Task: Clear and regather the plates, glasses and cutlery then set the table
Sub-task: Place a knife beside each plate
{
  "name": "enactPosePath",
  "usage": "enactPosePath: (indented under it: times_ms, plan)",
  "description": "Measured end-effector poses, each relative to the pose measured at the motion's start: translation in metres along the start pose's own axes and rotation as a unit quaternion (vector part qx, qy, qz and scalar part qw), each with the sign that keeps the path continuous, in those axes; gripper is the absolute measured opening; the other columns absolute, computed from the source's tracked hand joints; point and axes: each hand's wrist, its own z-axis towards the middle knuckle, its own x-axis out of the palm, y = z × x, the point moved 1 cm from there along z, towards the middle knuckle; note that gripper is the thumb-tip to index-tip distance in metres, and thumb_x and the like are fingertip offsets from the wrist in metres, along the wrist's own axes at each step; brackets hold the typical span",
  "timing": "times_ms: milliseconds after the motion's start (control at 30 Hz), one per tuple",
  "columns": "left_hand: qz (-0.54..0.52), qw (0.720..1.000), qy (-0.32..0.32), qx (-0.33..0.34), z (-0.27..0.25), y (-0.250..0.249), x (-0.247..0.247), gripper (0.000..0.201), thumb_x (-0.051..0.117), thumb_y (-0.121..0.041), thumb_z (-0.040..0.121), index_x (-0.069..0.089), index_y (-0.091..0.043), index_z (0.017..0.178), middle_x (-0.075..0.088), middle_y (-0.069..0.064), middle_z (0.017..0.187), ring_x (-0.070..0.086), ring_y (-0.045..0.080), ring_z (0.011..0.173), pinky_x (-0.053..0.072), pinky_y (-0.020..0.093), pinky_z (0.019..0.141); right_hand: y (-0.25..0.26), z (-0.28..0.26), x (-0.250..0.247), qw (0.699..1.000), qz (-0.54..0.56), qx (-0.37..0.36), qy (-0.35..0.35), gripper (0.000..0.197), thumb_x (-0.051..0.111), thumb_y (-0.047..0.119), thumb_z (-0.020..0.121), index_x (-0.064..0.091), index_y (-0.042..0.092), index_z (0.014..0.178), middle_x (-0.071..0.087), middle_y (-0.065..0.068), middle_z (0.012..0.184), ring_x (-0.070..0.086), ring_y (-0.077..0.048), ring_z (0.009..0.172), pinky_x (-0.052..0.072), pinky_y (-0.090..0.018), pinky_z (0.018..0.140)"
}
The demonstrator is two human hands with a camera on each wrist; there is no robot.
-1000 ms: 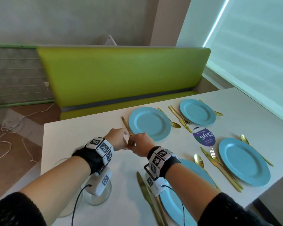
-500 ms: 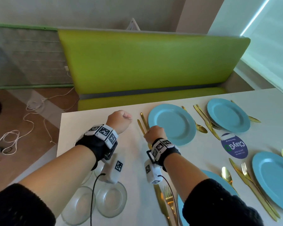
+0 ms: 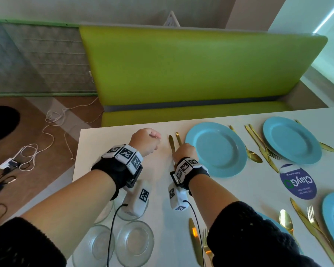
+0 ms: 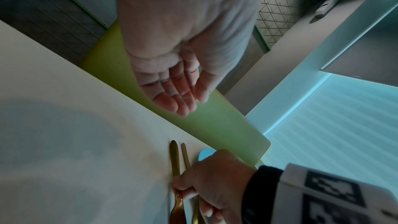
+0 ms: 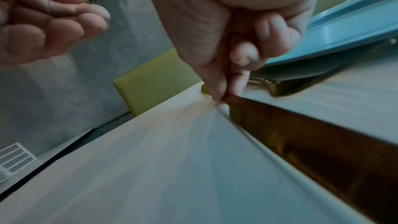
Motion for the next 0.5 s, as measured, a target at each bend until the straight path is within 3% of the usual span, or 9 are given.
enactPosePath:
  times_ms: [500]
  plan:
    - [-0.01,1.0,-0.022,-0.011,-0.0045,0.0019,0.0057,0.023,0.056,-0.01,0.089,0.055,-0.027,0.073,0.059,-0.006,0.081,0.06,0.008,0.065,0.049,0.022,0.062,0.0017,0.0084,0.0025,0.997,-0.053,-0.045,-0.021,0.03,0.042,0.011,0.096,0.061,0.009,0.119,0.067,-0.011,0.114,0.064,-0.027,0.106,0.052,-0.034,0.084]
